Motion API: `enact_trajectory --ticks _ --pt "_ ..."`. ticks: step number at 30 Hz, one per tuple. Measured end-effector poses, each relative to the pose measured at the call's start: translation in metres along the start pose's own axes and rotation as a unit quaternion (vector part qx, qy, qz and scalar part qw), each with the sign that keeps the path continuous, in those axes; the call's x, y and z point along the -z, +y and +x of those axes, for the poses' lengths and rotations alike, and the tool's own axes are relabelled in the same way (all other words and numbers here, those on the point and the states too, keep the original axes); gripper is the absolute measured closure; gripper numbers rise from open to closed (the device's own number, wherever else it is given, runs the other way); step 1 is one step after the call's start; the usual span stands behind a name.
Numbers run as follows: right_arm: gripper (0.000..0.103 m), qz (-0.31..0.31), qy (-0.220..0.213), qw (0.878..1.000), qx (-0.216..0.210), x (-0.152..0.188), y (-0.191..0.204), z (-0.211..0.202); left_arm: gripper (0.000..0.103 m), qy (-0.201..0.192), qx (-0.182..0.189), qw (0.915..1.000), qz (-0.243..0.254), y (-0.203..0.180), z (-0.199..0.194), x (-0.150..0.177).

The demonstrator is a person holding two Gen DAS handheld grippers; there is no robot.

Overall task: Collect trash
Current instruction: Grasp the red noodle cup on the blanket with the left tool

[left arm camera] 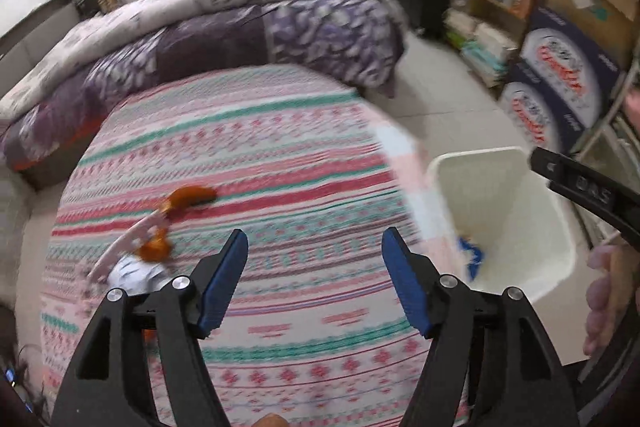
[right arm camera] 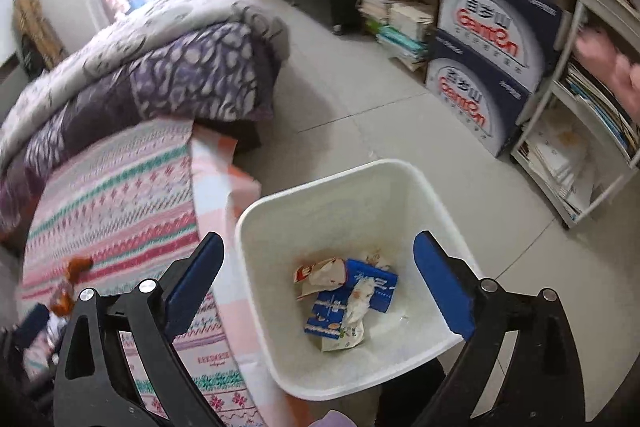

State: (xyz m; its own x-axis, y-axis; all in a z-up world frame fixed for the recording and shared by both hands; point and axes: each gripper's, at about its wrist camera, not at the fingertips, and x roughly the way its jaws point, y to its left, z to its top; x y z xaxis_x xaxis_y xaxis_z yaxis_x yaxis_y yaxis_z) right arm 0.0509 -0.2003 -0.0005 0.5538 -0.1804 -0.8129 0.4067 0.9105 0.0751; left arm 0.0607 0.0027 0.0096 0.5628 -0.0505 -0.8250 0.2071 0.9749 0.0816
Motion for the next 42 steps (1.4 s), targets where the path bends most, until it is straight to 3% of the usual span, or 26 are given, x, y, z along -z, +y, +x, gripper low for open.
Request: enact_trajectory --ticks 9,15,22,28,33,38,42 --pt "0.008 -0.072 0.026 0.997 -0.034 0.018 0.059 0.003 0.035 0.066 -0.062 0.9956 -0.022 0.071 0.016 0.018" --pt "0.008 -0.109 0.041 0.992 -0.054 0.030 0.092 0.004 0.035 0.135 -0.097 0.9860 0.012 0.118 0.020 0.046" --pt "0.008 -0.137 0.058 0.986 -0.077 0.046 0.128 0.007 0.035 0.194 -0.105 0.9752 0.014 0.157 0.041 0.071" --pt "0.008 -0.163 0.070 0.976 -0.128 0.058 0.156 0.008 0.035 0.236 -0.082 0.9683 -0.003 0.179 0.064 0.092" --pt "0.008 -0.182 0.095 0.960 -0.189 0.068 0.180 0.012 0.065 0.227 -0.049 0.9724 -0.026 0.191 0.058 0.096" --pt "0.008 -0.233 0.096 0.941 -0.226 0.084 0.209 0.009 0.067 0.159 0.000 0.9840 -0.080 0.208 0.010 0.075" --pt "0.008 -0.291 0.083 0.920 -0.251 0.103 0.240 0.003 0.067 0.113 0.005 0.9861 -0.122 0.225 -0.020 0.062"
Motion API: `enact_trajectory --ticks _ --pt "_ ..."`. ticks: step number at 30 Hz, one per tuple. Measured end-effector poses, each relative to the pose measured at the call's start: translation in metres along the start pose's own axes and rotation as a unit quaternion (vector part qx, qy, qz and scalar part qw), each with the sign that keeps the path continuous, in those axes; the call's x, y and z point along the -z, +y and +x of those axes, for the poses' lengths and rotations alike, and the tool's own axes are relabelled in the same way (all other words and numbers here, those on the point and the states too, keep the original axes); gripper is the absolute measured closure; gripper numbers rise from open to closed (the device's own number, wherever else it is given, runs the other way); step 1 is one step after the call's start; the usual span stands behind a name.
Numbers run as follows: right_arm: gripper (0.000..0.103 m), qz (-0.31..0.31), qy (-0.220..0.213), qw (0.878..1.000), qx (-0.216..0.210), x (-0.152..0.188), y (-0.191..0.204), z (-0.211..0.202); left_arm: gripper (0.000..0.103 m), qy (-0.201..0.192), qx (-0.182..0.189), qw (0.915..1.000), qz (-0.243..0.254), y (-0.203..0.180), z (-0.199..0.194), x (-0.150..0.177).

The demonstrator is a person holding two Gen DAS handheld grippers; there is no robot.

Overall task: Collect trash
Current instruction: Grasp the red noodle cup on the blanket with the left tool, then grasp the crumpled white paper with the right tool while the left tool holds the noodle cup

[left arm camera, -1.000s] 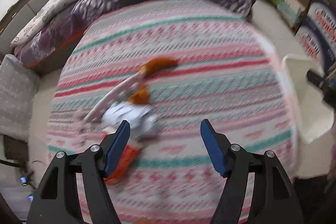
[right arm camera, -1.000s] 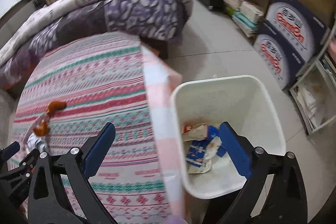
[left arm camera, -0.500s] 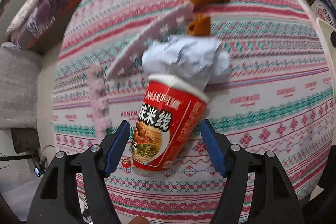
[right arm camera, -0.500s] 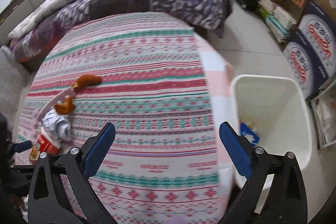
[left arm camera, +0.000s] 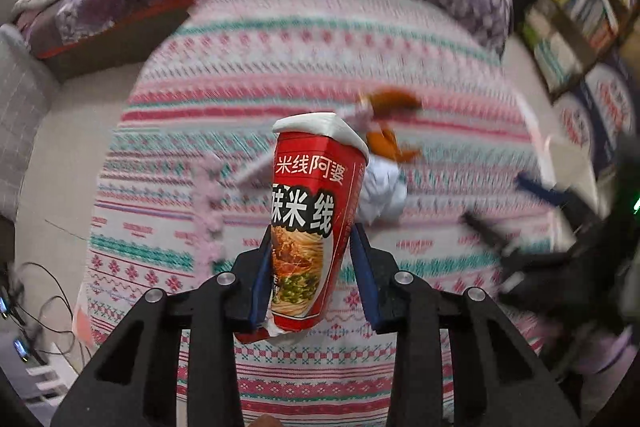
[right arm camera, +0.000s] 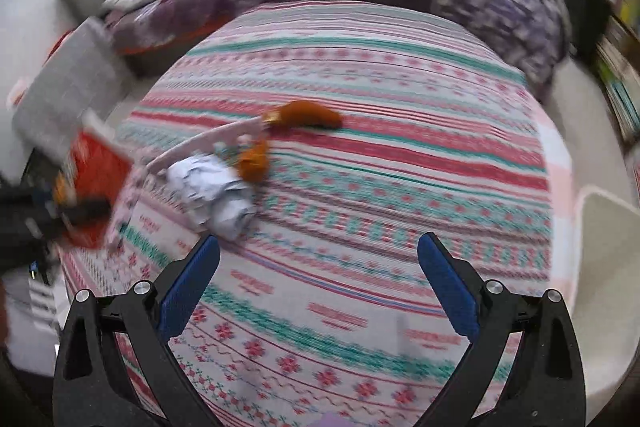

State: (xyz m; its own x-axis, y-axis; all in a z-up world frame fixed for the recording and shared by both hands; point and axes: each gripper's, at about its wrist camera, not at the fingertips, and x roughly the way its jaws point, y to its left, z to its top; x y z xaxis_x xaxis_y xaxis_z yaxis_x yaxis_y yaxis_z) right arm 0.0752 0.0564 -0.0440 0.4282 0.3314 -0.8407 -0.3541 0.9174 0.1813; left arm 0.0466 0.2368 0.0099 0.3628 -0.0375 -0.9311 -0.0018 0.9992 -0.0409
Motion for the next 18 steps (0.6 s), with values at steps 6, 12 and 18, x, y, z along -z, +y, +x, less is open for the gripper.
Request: enact_trajectory --ticks 6,12,18 --pt "0.008 -0.080 -0.020 0.997 -0.003 -0.006 0.046 0.016 0.066 -0.026 -0.005 0.9976 -0.064 0.025 -0.013 -0.009" --pt "0.009 -0.112 -0.019 0.994 0.001 -0.021 0.070 0.036 0.066 -0.032 -0.004 0.9957 -0.087 0.037 -0.017 -0.015" --pt "0.044 -0.132 0.011 0.991 0.011 -0.025 0.084 0.068 0.066 -0.026 -0.010 0.9952 -0.094 0.041 -0.013 -0.014"
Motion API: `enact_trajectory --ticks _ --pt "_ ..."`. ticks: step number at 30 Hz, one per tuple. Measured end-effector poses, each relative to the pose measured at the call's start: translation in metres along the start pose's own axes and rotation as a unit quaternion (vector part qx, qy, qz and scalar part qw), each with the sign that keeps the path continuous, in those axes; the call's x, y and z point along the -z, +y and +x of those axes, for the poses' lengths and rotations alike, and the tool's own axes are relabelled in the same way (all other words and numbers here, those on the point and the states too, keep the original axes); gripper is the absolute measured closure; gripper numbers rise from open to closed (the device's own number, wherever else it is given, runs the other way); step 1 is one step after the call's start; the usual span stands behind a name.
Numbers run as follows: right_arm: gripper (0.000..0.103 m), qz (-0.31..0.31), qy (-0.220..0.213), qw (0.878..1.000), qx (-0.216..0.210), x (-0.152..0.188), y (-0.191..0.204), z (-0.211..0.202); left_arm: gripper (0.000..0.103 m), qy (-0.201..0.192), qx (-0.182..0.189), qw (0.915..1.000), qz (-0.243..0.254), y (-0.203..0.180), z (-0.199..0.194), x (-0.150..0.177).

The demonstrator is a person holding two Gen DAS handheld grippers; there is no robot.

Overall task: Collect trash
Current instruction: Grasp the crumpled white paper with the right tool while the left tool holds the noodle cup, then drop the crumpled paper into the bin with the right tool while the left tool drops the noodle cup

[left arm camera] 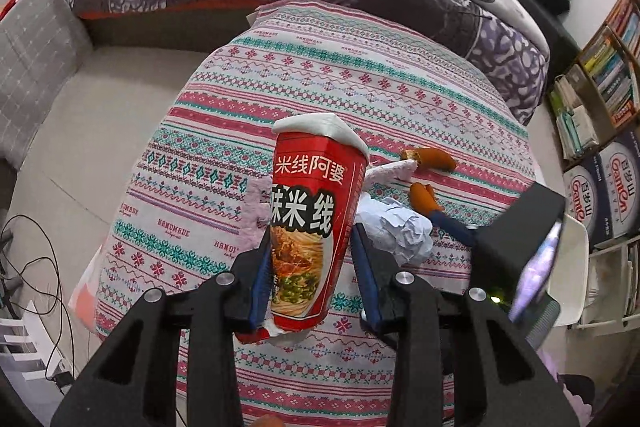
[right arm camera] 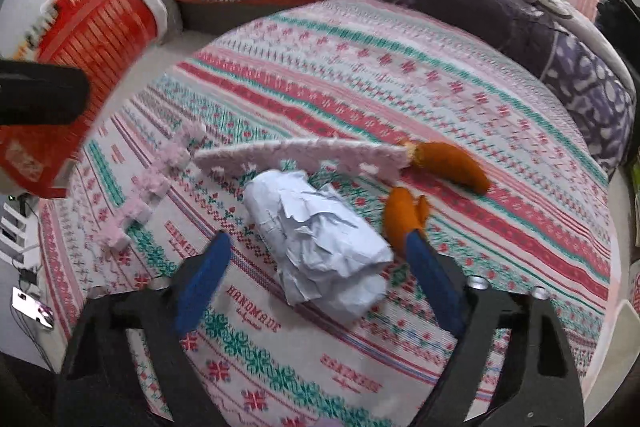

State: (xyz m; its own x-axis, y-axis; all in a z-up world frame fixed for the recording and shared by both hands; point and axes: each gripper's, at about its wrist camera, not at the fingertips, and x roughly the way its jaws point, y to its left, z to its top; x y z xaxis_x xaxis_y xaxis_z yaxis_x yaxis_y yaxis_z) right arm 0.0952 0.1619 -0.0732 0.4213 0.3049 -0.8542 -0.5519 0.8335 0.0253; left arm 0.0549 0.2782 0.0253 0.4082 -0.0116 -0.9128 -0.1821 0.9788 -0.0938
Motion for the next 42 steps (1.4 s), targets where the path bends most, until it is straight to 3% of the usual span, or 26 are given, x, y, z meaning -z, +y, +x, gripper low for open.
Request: enact_trajectory --ticks 9,17,35,42 --pt "0.050 0.060 -0.042 0.997 -0.021 -0.001 -0.019 -0.035 0.066 -0.015 -0.002 0.9998 -0.010 -0.004 0.000 -0.004" --pt "0.050 0.109 -0.078 0.991 0.000 -0.002 -0.048 -0.070 0.066 -0.045 -0.001 0.9989 -0.015 -0.010 -0.011 -0.007" --pt "0.049 0.214 -0.059 0.968 0.113 0.021 -0.153 -0.145 0.066 -0.053 0.008 0.9973 0.049 -0.094 0.000 -0.001" --pt "0.048 0.288 -0.043 0.943 0.159 0.069 -0.216 -0.159 0.065 -0.057 0.005 0.9958 0.072 -0.120 0.006 0.007"
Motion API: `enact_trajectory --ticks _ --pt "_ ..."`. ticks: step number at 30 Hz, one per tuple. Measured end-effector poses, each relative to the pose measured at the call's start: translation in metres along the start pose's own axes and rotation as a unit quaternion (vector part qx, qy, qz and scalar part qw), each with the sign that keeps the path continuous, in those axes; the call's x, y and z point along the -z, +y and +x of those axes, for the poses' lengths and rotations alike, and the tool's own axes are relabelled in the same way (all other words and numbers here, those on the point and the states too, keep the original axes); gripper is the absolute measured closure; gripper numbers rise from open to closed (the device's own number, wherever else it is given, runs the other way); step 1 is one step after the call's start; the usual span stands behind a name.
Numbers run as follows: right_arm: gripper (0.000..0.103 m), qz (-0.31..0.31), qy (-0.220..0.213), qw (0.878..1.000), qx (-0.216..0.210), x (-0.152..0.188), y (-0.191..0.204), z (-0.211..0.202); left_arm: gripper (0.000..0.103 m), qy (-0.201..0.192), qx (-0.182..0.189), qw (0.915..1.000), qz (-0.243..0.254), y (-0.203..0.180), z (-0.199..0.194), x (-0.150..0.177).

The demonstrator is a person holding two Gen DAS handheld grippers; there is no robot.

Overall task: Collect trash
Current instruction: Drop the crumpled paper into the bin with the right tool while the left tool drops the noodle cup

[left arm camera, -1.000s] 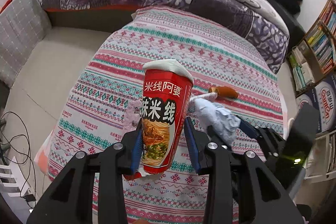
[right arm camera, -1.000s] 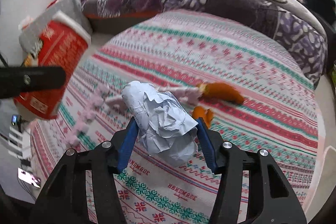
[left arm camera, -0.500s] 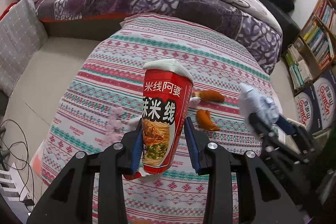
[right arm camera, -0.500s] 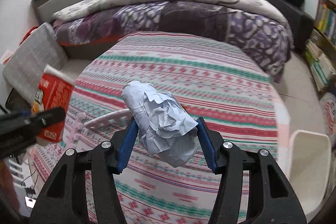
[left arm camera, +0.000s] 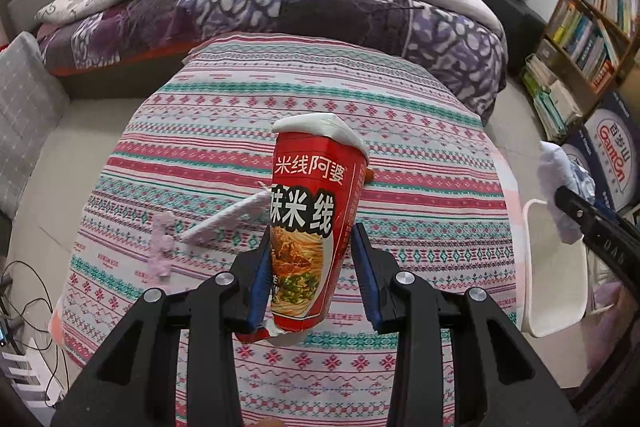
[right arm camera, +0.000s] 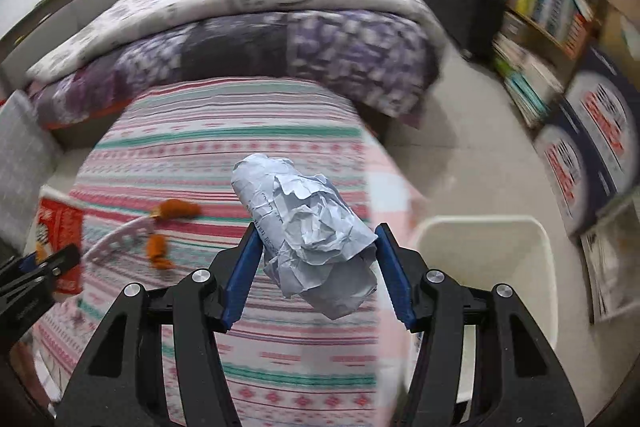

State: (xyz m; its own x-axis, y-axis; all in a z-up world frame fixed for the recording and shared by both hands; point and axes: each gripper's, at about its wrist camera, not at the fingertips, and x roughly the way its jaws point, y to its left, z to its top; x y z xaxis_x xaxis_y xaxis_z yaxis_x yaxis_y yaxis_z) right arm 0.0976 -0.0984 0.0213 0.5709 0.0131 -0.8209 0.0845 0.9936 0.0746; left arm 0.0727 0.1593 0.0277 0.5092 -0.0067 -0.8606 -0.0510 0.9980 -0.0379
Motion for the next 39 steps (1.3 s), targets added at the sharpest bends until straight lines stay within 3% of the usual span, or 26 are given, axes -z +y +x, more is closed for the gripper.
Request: enact_trajectory --ticks 8,14,19,24,39 --pt "0.047 0.089 0.059 0.992 0.061 0.012 -0.077 0.019 0.065 0.005 0.002 0.9995 0.032 -0.037 0.014 0.006" --pt "0.043 0.149 0.074 0.980 0.110 0.018 -0.129 0.015 0.065 0.001 0.027 0.9977 0.063 -0.075 0.019 0.012" --pt "0.025 0.189 0.060 0.973 0.115 0.020 -0.161 0.004 0.065 -0.012 0.052 0.9938 0.098 -0.112 0.018 0.021" --pt "0.019 0.204 0.047 0.971 0.118 0.022 -0.181 -0.008 0.065 -0.021 0.077 0.9876 0.135 -0.156 0.021 0.033" --pt "0.015 0.277 0.036 0.955 0.097 0.032 -0.235 -0.021 0.063 0.010 0.164 0.9625 0.216 -0.267 0.041 0.068"
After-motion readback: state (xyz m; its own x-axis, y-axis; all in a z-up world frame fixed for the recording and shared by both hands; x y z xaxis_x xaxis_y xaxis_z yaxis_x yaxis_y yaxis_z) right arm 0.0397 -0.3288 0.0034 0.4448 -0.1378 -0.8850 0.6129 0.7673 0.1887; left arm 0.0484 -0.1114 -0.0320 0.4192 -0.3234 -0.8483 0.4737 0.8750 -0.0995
